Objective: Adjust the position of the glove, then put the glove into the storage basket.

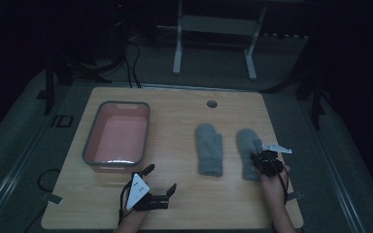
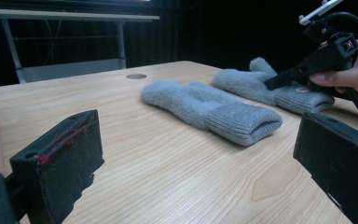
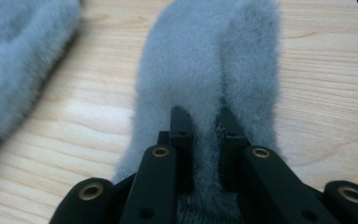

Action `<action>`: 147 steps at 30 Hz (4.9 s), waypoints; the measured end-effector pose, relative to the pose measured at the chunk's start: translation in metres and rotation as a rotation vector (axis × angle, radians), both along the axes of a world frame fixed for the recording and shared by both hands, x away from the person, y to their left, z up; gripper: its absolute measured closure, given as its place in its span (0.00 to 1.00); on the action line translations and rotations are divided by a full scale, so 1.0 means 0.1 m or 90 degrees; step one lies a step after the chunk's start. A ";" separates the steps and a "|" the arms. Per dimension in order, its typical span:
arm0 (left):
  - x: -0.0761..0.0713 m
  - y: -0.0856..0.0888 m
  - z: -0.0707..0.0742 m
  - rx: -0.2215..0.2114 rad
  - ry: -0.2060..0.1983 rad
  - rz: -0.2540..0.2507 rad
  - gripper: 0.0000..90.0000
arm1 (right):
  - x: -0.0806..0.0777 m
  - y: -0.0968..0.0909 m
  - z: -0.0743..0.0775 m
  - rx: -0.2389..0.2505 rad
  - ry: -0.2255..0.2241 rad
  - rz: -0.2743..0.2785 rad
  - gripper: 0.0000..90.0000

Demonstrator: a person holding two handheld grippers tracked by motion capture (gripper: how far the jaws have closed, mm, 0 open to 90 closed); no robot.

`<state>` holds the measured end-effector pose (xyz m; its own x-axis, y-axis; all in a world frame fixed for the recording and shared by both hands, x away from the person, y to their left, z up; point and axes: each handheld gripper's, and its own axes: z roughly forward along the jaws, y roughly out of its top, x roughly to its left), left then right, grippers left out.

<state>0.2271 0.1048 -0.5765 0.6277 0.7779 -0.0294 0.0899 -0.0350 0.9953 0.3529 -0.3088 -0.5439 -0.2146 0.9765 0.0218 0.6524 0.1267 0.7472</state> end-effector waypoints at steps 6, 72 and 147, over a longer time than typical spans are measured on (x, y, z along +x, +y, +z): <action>0.00 0.00 0.00 -0.002 0.000 0.000 0.02 | 0.02 0.11 0.17 0.004 -0.006 -0.028 0.90; 0.21 -0.18 0.38 0.064 0.153 -0.061 0.02 | -0.03 0.71 0.65 0.136 -0.035 0.172 0.18; 1.73 -0.76 1.03 0.078 0.448 -0.150 0.85 | 0.40 1.21 0.80 0.119 0.071 0.278 0.90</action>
